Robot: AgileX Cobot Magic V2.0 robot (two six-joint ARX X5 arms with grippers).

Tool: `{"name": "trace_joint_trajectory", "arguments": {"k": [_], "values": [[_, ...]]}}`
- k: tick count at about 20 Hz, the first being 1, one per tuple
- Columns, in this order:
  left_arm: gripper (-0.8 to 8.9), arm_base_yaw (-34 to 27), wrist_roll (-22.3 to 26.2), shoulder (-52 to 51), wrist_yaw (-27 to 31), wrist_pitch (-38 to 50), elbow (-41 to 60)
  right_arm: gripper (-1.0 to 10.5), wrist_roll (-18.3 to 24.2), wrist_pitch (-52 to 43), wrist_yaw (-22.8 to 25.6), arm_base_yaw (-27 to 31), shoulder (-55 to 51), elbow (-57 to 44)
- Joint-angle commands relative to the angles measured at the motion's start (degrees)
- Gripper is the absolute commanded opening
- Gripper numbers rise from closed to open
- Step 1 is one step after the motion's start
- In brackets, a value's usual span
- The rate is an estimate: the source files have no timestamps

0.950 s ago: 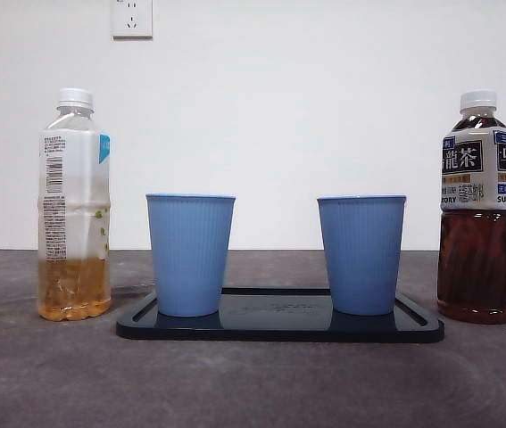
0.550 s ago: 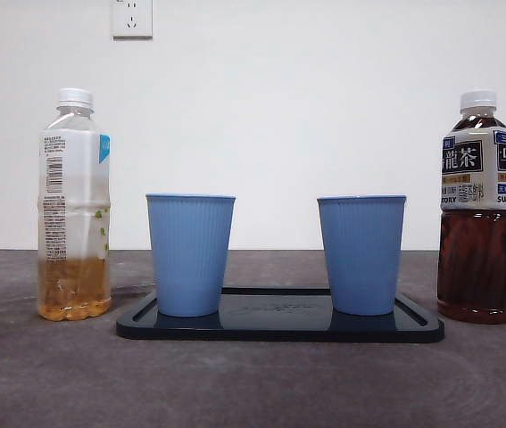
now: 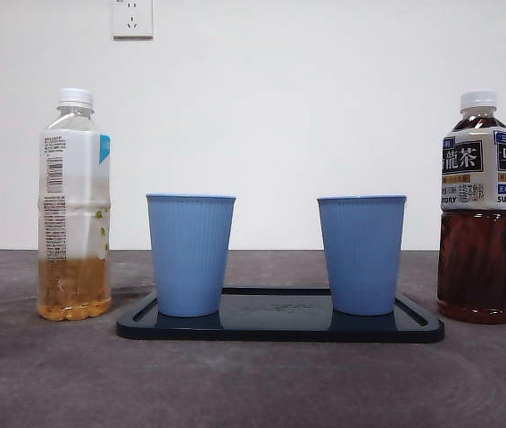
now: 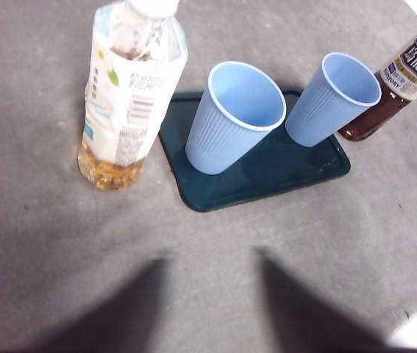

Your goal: Pour the drink into the cup

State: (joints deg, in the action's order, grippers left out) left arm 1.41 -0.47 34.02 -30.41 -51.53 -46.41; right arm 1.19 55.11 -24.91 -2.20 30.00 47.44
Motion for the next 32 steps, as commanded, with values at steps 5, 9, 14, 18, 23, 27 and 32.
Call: {"name": "trace_joint_trajectory", "arguments": {"k": [5,9,14,18,23,27,32], "values": [[4.72,0.2,1.1,0.2,-0.5,-0.1,-1.1,4.9,-2.2,-0.3,1.1,-0.1,0.2,0.9],[4.71,0.2,1.1,0.2,-0.5,-0.1,-1.1,4.9,-4.0,-1.8,1.6,-0.3,0.2,-0.1],[4.70,0.2,1.1,0.2,-0.5,0.1,-1.1,4.9,-10.3,-12.9,1.1,-0.4,0.2,-9.3],[4.70,0.2,1.1,0.2,-0.5,0.1,-1.1,4.9,-17.5,-28.1,1.8,-1.9,0.2,-18.7],[4.70,0.2,1.1,0.2,-0.5,0.3,-1.1,4.9,-19.4,-46.2,10.5,-6.6,2.0,-27.9],[4.69,0.2,1.1,0.2,-0.5,0.3,-1.1,4.9,-17.8,-58.1,15.8,-9.4,7.8,-32.1],[4.69,0.2,1.1,0.2,-0.5,0.3,-1.1,4.9,-15.7,-70.8,19.0,-9.8,17.4,-33.3]]}}
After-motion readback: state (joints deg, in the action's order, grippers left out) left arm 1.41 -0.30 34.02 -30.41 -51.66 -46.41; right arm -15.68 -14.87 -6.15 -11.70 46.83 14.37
